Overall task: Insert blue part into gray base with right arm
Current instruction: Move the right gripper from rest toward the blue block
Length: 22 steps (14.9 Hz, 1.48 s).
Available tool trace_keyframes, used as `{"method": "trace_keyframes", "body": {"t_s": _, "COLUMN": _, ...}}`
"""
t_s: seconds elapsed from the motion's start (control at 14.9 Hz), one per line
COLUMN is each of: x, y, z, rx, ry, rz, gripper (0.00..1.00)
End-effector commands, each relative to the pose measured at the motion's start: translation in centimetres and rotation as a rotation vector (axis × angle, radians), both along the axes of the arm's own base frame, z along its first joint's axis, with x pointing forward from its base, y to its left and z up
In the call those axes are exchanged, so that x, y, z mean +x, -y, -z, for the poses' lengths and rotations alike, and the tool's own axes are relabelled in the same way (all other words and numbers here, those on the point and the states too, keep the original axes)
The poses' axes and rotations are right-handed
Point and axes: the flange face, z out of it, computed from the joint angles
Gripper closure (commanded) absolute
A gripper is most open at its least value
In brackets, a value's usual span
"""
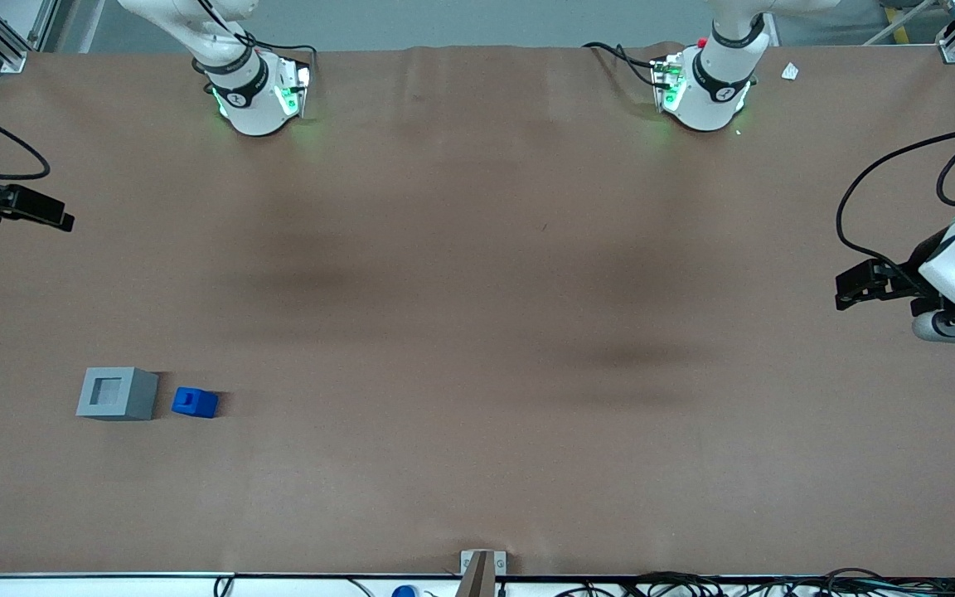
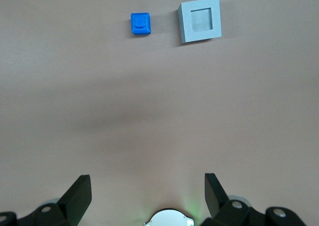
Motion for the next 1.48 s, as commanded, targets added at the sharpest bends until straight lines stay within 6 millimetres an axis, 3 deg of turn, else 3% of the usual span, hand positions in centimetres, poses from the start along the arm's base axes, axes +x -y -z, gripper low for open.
{"method": "trace_keyframes", "body": {"t_s": 0.0, "x": -1.0, "y": -0.3, "z": -0.3, "rx": -0.017, "ry": 0.004, "rz": -0.012, "gripper": 0.00}}
{"method": "trace_keyframes", "body": {"t_s": 0.27, "x": -1.1, "y": -0.1, "z": -0.6, "rx": -0.020, "ry": 0.000, "rz": 0.006, "gripper": 0.00}}
{"method": "trace_keyframes", "body": {"t_s": 0.47, "x": -0.9, "y": 2.0, "z": -0.5, "rx": 0.010, "ry": 0.020, "rz": 0.046, "gripper": 0.00}}
{"method": "trace_keyframes", "body": {"t_s": 0.6, "x": -0.1, "y": 2.0, "z": 0.6, "rx": 0.011, "ry": 0.024, "rz": 0.036, "gripper": 0.00}}
{"method": "trace_keyframes", "body": {"t_s": 0.8, "x": 3.2, "y": 2.8, "z": 5.8, "rx": 0.000, "ry": -0.007, "rz": 0.038, "gripper": 0.00}}
{"method": "trace_keyframes", "body": {"t_s": 1.21, "x": 10.7, "y": 1.1, "z": 18.4, "rx": 0.001, "ry": 0.064, "rz": 0.001, "gripper": 0.00}}
{"method": "trace_keyframes", "body": {"t_s": 1.41, "x": 12.7, "y": 1.7, "z": 24.0, "rx": 0.007, "ry": 0.086, "rz": 0.014, "gripper": 0.00}}
